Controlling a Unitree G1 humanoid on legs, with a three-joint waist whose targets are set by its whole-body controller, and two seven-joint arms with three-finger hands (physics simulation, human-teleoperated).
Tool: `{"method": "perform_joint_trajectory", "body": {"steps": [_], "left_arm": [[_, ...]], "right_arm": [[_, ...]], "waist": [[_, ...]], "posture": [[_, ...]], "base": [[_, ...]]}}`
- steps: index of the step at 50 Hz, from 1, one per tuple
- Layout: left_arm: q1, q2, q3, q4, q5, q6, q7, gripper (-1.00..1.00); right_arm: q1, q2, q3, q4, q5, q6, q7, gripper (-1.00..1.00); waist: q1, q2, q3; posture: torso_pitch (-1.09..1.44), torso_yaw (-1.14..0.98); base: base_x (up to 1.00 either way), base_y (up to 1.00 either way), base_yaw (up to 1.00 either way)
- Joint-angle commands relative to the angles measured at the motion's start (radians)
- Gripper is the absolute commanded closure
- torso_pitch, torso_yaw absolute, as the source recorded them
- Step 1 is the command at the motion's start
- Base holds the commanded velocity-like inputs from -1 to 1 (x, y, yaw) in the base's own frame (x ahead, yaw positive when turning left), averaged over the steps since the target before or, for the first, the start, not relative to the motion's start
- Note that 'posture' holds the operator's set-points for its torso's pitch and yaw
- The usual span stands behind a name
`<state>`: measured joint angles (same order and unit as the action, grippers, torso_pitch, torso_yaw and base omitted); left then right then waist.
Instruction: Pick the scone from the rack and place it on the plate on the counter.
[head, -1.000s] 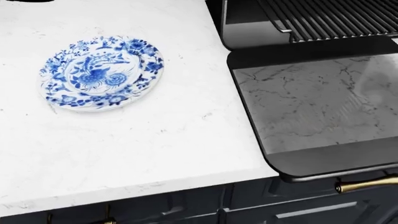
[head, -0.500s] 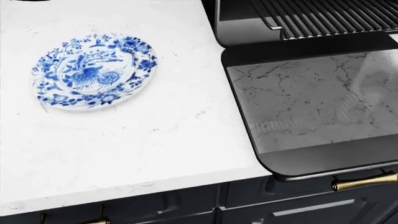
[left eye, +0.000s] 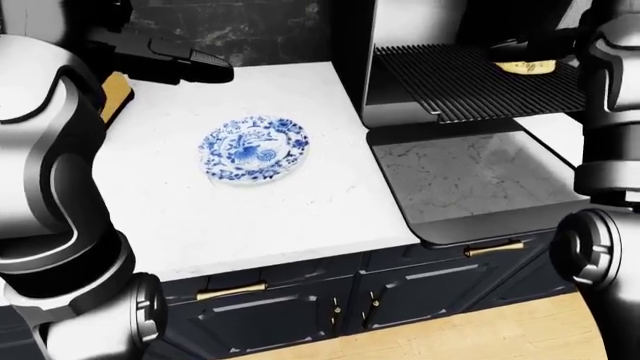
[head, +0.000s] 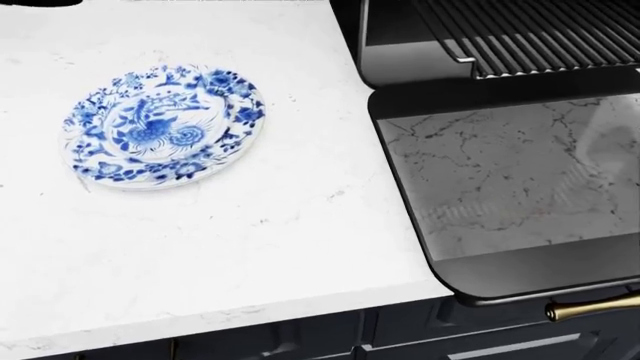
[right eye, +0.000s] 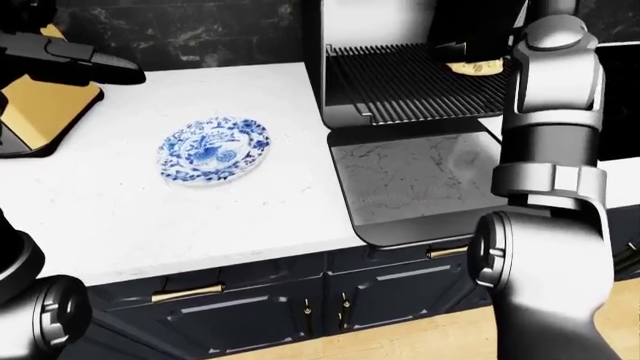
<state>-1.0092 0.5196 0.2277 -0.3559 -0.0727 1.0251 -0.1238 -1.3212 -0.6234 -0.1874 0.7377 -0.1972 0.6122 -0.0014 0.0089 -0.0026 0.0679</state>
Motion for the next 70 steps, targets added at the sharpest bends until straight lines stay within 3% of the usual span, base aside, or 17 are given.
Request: {"method": "perform_joint_trajectory", "body": {"steps": [1,24,45,63,66,67,70], "left_arm": [[-0.03,0.011,0.009,-0.02,0.003,-0.028,0.006,-1.0],[-0.041,0.017,0.007,-0.013,0.005,-0.025,0.0,-1.0],[-0.03,0.026,0.013,-0.031,-0.001,-0.011,-0.003,-1.0],[-0.038,0.031,0.016,-0.025,-0.003,-0.012,-0.004,-1.0],[-0.037,0.034,0.019,-0.027,-0.005,-0.011,-0.005,-1.0],[-0.036,0.034,0.02,-0.028,-0.005,-0.011,-0.004,-1.0],[-0.032,0.033,0.019,-0.031,-0.007,-0.011,-0.001,-1.0]], "right_arm": [[-0.042,-0.01,-0.007,-0.026,-0.006,-0.039,-0.025,-1.0],[-0.063,0.0,-0.003,0.166,0.021,-0.168,-0.116,-1.0],[-0.117,0.029,0.002,0.271,0.06,-0.262,-0.115,-1.0],[-0.12,0.039,0.012,0.306,0.064,-0.251,-0.105,-1.0],[-0.121,0.04,0.017,0.3,0.059,-0.24,-0.1,-0.63],[-0.12,0.041,0.017,0.298,0.058,-0.237,-0.097,-0.65],[-0.114,0.039,0.017,0.288,0.054,-0.229,-0.092,-0.4]], "waist": [[0.0,-0.002,-0.031],[0.006,-0.008,-0.031],[0.0,-0.003,-0.033],[-0.001,-0.002,-0.035],[-0.001,-0.002,-0.035],[-0.001,-0.002,-0.036],[-0.001,-0.003,-0.035]], "posture": [[0.0,0.0],[0.0,0.0],[0.0,0.0],[0.0,0.0],[0.0,0.0],[0.0,0.0],[0.0,0.0]], "base": [[0.0,0.0,0.0],[0.0,0.0,0.0],[0.0,0.0,0.0],[0.0,0.0,0.0],[0.0,0.0,0.0],[0.0,0.0,0.0],[0.0,0.0,0.0]]}}
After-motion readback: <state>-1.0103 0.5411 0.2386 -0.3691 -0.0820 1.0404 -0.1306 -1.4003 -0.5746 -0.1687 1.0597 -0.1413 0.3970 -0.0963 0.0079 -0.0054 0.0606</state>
